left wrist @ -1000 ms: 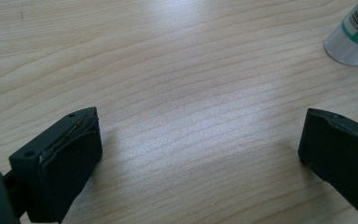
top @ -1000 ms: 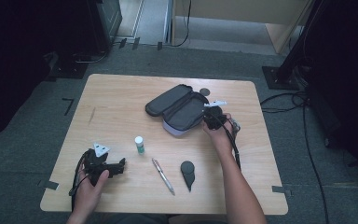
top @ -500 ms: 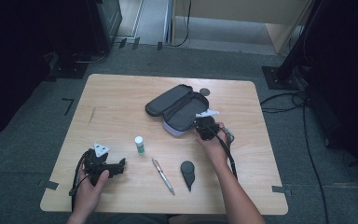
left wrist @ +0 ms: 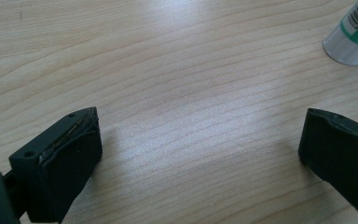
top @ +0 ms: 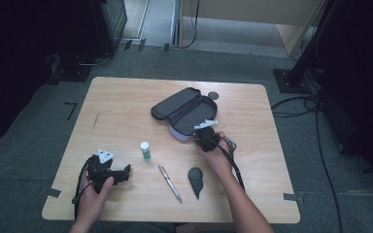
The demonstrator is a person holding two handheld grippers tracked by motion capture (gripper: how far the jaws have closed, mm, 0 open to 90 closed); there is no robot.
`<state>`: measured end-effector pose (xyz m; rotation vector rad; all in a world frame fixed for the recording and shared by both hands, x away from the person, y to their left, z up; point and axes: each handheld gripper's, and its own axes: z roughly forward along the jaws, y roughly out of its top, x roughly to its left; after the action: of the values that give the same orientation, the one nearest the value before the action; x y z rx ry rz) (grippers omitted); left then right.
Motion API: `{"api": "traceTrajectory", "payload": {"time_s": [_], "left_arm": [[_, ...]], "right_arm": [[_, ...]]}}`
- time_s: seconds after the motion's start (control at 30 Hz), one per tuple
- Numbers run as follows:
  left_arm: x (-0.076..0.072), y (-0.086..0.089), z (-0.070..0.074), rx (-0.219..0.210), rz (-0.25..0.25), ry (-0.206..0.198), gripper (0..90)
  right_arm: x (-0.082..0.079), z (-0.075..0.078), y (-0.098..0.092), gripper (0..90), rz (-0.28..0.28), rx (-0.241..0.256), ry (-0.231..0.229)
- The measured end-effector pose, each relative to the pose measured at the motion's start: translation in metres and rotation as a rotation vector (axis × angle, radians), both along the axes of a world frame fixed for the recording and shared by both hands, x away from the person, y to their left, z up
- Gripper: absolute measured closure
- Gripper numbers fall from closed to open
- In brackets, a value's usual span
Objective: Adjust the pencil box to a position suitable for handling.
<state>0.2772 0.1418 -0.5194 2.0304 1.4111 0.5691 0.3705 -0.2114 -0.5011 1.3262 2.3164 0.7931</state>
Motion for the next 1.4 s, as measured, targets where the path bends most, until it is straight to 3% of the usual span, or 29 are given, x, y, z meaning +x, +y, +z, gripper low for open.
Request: {"api": "traceTrajectory", "payload": {"time_s": [0.1, 0.23, 0.3, 0.5, 0.7, 0.9, 0.93, 0.97, 1.1, 1.2, 1.27, 1.3, 1.4], "left_arm": [[0.000, 0.000, 0.000, 0.000, 0.000, 0.000, 0.0], [0.000, 0.000, 0.000, 0.000, 0.000, 0.000, 0.0], [0.000, 0.000, 0.000, 0.001, -0.002, 0.001, 0.0], [0.000, 0.000, 0.000, 0.000, -0.001, 0.000, 0.0], [0.000, 0.000, 0.000, 0.002, -0.002, 0.001, 0.0], [0.000, 0.000, 0.000, 0.000, -0.001, 0.000, 0.0], [0.000, 0.000, 0.000, 0.000, -0.001, 0.000, 0.0], [0.000, 0.000, 0.000, 0.000, -0.001, 0.000, 0.0], [0.000, 0.000, 0.000, 0.000, -0.001, 0.000, 0.0], [0.000, 0.000, 0.000, -0.002, -0.001, -0.001, 0.0], [0.000, 0.000, 0.000, -0.002, -0.001, -0.001, 0.0], [0.000, 0.000, 0.000, -0.002, -0.001, -0.001, 0.0], [0.000, 0.000, 0.000, -0.002, -0.001, -0.001, 0.0]], "right_arm": [[-0.002, -0.001, 0.010, 88.6, 0.048, 0.006, -0.009], [-0.005, 0.006, 0.010, 86.1, 0.049, 0.026, -0.023], [-0.004, 0.011, 0.004, 85.2, 0.044, 0.034, -0.052], [0.004, 0.027, -0.026, 83.5, -0.051, 0.081, -0.097], [0.028, 0.037, -0.048, 79.3, -0.149, 0.082, -0.145], [0.068, 0.044, -0.065, 75.9, -0.236, 0.047, -0.134], [0.068, 0.044, -0.065, 75.9, -0.236, 0.047, -0.134], [0.081, 0.041, -0.066, 73.3, -0.261, 0.017, -0.110], [0.097, 0.036, -0.066, 67.9, -0.292, 0.042, -0.084], [0.102, 0.029, -0.063, 74.1, -0.292, 0.050, -0.059], [0.103, 0.026, -0.061, 78.8, -0.285, 0.031, -0.051], [0.102, 0.022, -0.059, 85.3, -0.284, -0.008, -0.033], [0.098, 0.020, -0.059, 89.2, -0.309, 0.015, -0.015]]}}
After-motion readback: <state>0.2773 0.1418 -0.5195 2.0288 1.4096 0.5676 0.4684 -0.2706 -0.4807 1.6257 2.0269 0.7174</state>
